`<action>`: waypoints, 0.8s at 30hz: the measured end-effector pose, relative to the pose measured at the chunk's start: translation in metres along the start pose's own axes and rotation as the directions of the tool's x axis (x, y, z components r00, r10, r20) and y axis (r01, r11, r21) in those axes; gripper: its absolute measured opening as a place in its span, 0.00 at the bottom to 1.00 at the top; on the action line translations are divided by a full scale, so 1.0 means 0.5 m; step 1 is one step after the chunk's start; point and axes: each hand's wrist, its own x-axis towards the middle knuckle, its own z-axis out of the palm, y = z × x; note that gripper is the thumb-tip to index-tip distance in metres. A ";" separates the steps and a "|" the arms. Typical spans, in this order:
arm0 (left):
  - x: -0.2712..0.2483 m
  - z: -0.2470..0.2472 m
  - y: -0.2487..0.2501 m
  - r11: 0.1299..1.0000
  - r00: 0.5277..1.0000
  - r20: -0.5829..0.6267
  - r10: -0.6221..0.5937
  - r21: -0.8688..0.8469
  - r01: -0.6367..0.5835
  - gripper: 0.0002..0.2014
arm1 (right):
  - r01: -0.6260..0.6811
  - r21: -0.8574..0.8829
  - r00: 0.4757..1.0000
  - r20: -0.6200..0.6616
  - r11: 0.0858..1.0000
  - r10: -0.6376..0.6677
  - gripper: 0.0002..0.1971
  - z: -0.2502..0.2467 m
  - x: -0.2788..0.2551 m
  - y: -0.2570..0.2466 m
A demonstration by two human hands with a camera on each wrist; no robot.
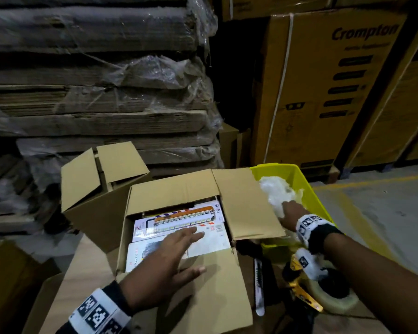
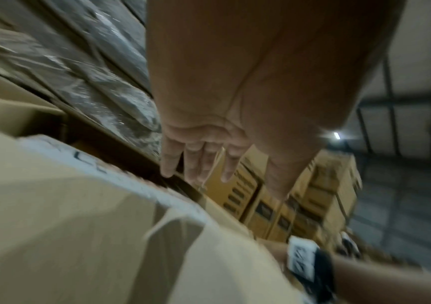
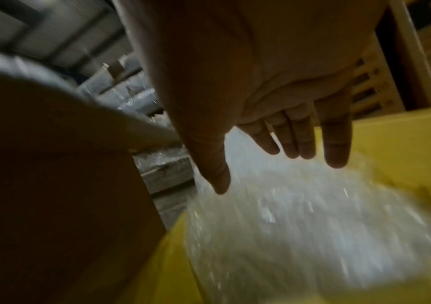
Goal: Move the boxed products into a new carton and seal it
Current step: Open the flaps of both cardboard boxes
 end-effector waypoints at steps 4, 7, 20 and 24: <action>-0.034 -0.053 -0.032 0.999 0.997 -0.073 0.029 -0.013 -0.030 0.29 | -0.020 0.059 0.994 -0.104 0.998 0.026 0.17 -0.119 -0.071 0.000; -0.057 -0.072 -0.061 1.000 0.983 -0.182 0.021 0.017 -0.018 0.27 | 0.104 0.240 0.947 -0.322 0.965 -0.022 0.10 -0.186 -0.137 -0.031; -0.055 -0.093 -0.229 0.928 0.939 -0.113 -0.326 0.151 0.340 0.30 | 0.624 0.007 0.778 0.078 0.781 -0.623 0.18 -0.142 -0.184 -0.467; -0.061 -0.076 -0.243 0.935 0.921 -0.184 -0.342 0.030 0.353 0.34 | 0.577 0.029 0.816 0.026 0.816 -0.578 0.23 -0.152 -0.156 -0.489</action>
